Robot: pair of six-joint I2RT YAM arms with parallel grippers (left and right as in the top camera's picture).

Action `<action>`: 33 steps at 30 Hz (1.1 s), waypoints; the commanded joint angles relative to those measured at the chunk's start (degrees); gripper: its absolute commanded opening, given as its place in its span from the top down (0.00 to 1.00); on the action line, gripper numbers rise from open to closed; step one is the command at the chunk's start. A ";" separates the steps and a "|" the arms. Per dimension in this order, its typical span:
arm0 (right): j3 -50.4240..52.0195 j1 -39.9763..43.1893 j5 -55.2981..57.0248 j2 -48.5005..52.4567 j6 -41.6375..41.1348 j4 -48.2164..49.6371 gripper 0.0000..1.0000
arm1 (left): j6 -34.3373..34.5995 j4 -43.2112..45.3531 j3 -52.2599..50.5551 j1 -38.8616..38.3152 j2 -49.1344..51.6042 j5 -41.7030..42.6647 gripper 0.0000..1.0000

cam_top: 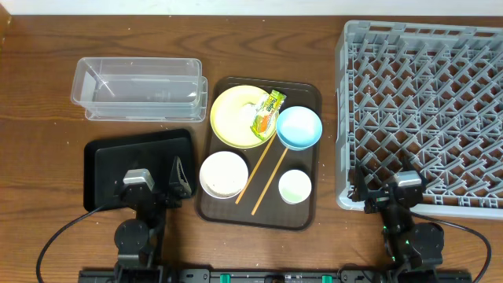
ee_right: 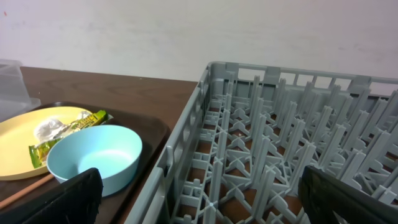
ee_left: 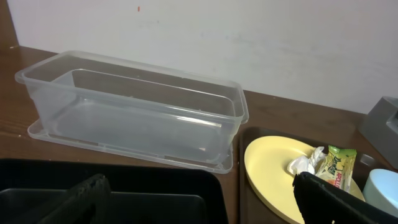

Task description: Sort waste into correct bins and load items into the dishwasher rack

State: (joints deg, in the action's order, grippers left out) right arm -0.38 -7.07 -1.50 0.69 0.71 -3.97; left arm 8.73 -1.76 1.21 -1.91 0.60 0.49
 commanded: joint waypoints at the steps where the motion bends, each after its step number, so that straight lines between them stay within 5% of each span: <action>1: 0.07 -1.57 -0.26 -0.31 0.63 -0.15 0.01 | -0.76 -2.38 -0.96 0.28 -0.31 -0.72 0.03; 33: 0.07 -1.57 -0.04 -0.31 -0.48 0.33 0.01 | 1.29 -2.38 -0.96 0.28 -0.31 -0.68 0.04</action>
State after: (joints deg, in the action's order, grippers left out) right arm -0.38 -7.07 -1.52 0.69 0.69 -3.79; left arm 8.82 -1.76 1.21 -1.91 0.60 0.49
